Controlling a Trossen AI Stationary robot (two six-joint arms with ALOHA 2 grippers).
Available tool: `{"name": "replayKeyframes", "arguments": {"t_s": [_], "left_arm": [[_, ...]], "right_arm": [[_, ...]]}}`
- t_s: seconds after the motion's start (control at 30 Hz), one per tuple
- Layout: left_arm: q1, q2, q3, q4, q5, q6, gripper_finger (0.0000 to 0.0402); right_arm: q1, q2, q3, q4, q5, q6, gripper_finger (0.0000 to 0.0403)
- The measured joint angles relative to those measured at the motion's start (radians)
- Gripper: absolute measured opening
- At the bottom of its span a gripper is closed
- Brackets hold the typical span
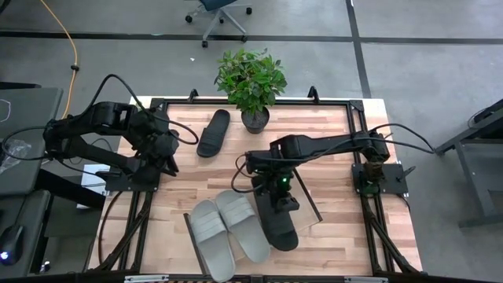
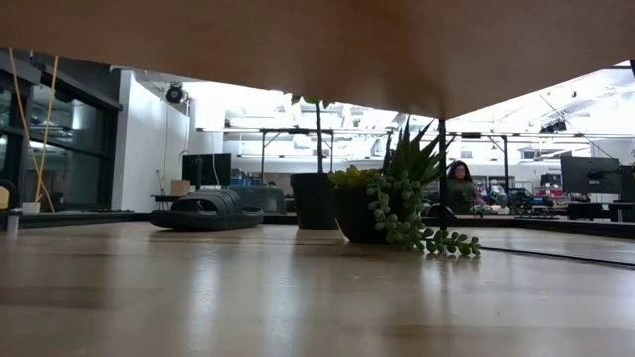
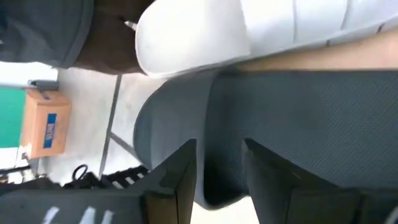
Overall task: Pick and place slides into the shelf
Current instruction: Put the bottom black slipper on the shelf
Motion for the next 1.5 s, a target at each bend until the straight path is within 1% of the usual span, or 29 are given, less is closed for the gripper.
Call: {"name": "replayKeyframes", "arguments": {"t_s": [0.17,0.27,0.33,0.47,0.57,0.63,0.7,0.8,0.9,1.0,1.13,1.2,1.37,1.5], "left_arm": [[0.000,0.000,0.000,0.035,-0.005,0.018,0.0058],[0.000,0.000,0.000,0.060,-0.028,0.018,0.0058],[0.000,0.000,0.000,0.060,-0.037,0.018,0.0058],[0.000,0.000,0.000,0.058,-0.032,0.018,0.0058],[-0.002,0.000,0.000,0.023,0.041,0.033,0.0058],[-0.024,0.000,0.000,-0.022,0.083,0.049,0.0058],[-0.060,0.000,0.000,-0.081,0.099,0.051,0.0058],[-0.123,0.002,0.000,-0.150,0.119,0.033,0.0058],[-0.201,0.011,0.000,-0.145,0.099,-0.029,0.0058],[-0.286,0.012,0.000,-0.098,0.018,-0.124,0.0058],[-0.436,0.041,0.000,-0.019,-0.026,-0.260,0.0058],[-0.520,0.062,-0.001,0.003,-0.065,-0.335,0.0058],[-0.704,0.141,-0.038,0.110,-0.097,-0.515,0.0058],[-0.791,0.219,-0.051,0.240,-0.192,-0.616,0.0058]], "right_arm": [[0.001,-0.010,0.000,0.062,0.061,0.035,0.0119],[0.001,-0.035,0.000,0.111,0.148,0.074,0.0119],[0.001,-0.056,0.000,0.111,0.219,0.103,0.0119],[0.002,-0.103,0.000,0.027,0.286,0.151,0.0119],[0.023,-0.118,0.001,-0.056,0.308,0.195,0.0119],[0.042,-0.117,0.001,-0.105,0.330,0.216,0.0119],[0.062,-0.115,0.001,-0.126,0.341,0.235,0.0119],[0.086,-0.105,0.000,-0.104,0.375,0.276,0.0119],[0.096,-0.110,0.000,-0.090,0.446,0.330,0.0119],[0.095,-0.114,0.000,-0.091,0.486,0.389,0.0119],[0.096,-0.114,0.000,-0.092,0.505,0.440,0.0119],[0.096,-0.114,0.000,-0.092,0.520,0.462,0.0119],[0.101,-0.114,0.000,-0.111,0.555,0.528,0.0119],[0.125,-0.114,0.000,-0.153,0.576,0.587,0.0119]]}}
